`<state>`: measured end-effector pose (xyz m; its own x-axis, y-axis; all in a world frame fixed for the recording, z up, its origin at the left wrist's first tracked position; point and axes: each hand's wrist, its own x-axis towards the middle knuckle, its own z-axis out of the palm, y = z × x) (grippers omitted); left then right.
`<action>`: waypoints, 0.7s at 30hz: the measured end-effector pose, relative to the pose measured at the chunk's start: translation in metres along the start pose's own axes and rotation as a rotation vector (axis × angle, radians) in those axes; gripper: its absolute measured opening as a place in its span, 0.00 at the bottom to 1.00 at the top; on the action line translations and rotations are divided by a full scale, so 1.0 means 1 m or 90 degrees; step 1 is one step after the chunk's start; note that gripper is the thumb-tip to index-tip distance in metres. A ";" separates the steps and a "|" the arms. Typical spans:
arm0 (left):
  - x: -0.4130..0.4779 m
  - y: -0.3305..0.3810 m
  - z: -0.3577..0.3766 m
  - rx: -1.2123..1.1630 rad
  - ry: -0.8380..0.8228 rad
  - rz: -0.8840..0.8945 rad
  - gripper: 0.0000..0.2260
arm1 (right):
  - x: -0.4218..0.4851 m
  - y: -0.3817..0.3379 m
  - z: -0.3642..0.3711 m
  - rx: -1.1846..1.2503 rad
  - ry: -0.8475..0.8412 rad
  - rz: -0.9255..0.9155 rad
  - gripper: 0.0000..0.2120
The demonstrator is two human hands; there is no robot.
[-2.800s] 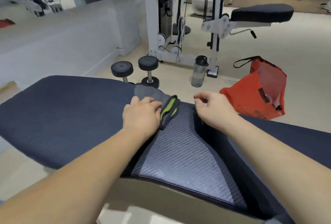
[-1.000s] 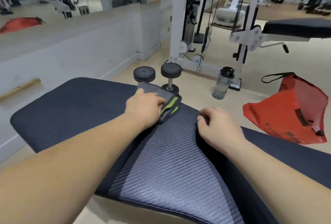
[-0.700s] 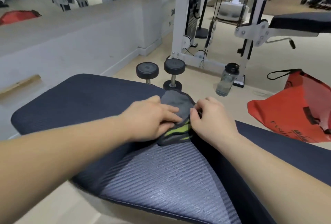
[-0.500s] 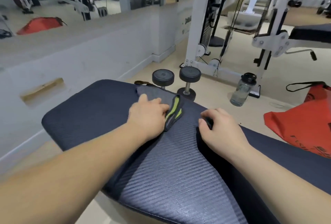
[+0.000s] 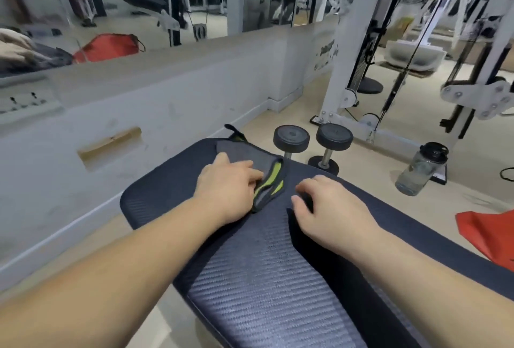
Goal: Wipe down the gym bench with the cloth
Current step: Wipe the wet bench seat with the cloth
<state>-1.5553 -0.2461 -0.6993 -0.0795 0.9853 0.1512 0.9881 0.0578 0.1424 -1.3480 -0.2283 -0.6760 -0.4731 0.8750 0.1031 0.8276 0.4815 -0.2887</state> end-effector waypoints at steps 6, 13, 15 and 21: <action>-0.029 -0.075 -0.009 -0.121 0.017 0.132 0.14 | 0.021 -0.032 0.012 -0.079 -0.033 -0.032 0.13; -0.083 -0.105 -0.010 -0.030 0.120 -0.243 0.15 | 0.002 -0.070 0.004 0.000 -0.058 -0.070 0.13; -0.114 -0.078 -0.008 -0.046 0.146 -0.214 0.14 | -0.009 -0.074 0.000 0.022 -0.054 -0.077 0.13; -0.161 -0.079 -0.017 -0.062 0.082 0.106 0.15 | -0.060 -0.055 -0.003 0.126 0.003 -0.052 0.10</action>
<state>-1.6229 -0.4121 -0.7186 0.0618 0.9507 0.3039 0.9722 -0.1263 0.1974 -1.3640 -0.3067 -0.6635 -0.5337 0.8343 0.1386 0.7108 0.5313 -0.4609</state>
